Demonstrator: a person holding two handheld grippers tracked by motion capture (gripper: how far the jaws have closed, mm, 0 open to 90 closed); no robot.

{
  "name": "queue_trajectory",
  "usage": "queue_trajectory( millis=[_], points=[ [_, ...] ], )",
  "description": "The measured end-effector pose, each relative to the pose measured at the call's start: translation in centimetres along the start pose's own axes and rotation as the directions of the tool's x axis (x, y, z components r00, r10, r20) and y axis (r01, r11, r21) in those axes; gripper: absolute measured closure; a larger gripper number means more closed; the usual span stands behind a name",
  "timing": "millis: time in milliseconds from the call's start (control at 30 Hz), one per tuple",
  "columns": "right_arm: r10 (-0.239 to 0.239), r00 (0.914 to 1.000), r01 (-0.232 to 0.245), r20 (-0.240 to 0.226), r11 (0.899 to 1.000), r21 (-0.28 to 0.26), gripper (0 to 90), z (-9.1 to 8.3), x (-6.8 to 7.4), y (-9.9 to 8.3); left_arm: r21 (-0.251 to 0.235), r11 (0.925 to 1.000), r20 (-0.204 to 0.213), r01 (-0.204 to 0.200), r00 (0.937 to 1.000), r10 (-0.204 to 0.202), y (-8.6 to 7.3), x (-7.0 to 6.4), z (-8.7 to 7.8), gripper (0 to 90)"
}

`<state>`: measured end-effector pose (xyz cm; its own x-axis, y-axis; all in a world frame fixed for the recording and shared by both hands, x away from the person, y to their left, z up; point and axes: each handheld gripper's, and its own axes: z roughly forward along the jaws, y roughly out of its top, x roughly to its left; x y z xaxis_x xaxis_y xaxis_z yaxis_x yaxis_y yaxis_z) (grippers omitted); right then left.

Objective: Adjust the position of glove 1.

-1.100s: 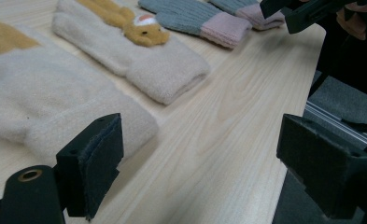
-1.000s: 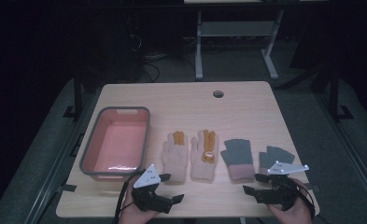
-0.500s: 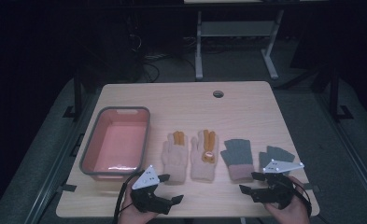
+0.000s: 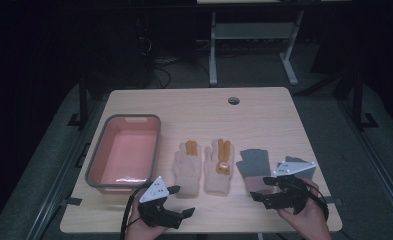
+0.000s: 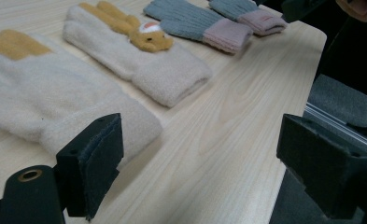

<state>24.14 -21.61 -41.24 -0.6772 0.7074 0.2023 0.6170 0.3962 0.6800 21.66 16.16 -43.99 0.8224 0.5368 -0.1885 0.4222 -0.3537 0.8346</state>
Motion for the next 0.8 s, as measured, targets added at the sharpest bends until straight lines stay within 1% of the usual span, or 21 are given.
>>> queue_trajectory(
  millis=[167,200,233,300,333,400,633,800],
  points=[
    [-0.005,0.9999,0.005,-0.009,1.0,0.027,27.9,0.2,0.1,1.4,-0.002,1.0,0.001,0.004,1.0,-0.004,0.0,0.1,0.0,14.7],
    [-0.005,0.9999,0.005,-0.009,1.0,0.027,27.9,0.2,0.1,1.4,-0.002,1.0,0.0,0.003,1.0,-0.003,0.0,0.1,-0.1,14.7],
    [-0.017,0.9998,0.018,-0.012,0.999,0.034,27.9,0.4,0.0,1.8,-0.002,1.0,0.0,0.003,1.0,-0.003,0.0,0.1,-0.1,14.7],
    [-0.012,0.9998,0.013,-0.014,0.999,0.044,27.9,0.5,0.1,1.9,-0.003,1.0,0.0,-0.002,1.0,0.002,0.0,0.1,-0.1,14.7],
    [-0.019,0.9997,0.02,-0.017,0.999,0.043,27.9,0.6,0.0,2.1,-0.003,1.0,-0.001,-0.003,1.0,0.003,0.0,0.2,-0.1,14.7],
    [-0.017,0.9995,0.019,-0.026,0.998,0.053,27.9,0.8,0.1,2.4,-0.002,1.0,-0.001,-0.003,1.0,0.003,0.0,0.2,-0.1,14.6],
    [-0.036,0.9988,0.039,-0.032,0.997,0.074,27.9,1.1,0.2,3.4,-0.006,1.0,-0.004,0.002,1.0,-0.002,0.0,0.2,-0.2,14.7],
    [-0.053,0.9978,0.056,-0.04,0.995,0.087,27.9,1.4,0.3,4.3,-0.009,1.0,-0.005,-0.003,1.0,0.003,0.1,0.3,-0.3,14.7]
  ],
)
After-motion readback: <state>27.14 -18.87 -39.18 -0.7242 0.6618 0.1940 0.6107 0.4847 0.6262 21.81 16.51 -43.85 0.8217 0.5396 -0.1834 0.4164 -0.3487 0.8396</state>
